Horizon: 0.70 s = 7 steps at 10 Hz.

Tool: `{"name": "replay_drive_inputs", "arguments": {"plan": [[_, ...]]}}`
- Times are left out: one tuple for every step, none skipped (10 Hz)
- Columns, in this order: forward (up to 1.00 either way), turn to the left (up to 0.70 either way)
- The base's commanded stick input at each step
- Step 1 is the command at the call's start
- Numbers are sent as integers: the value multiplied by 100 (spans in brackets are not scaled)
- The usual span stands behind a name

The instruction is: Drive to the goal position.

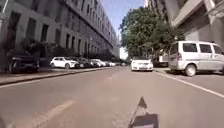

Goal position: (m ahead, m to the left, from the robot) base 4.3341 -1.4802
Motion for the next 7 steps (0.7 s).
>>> {"name": "replay_drive_inputs", "arguments": {"plan": [[70,0],[70,0],[70,0],[70,0],[70,0],[70,0],[70,0]]}}
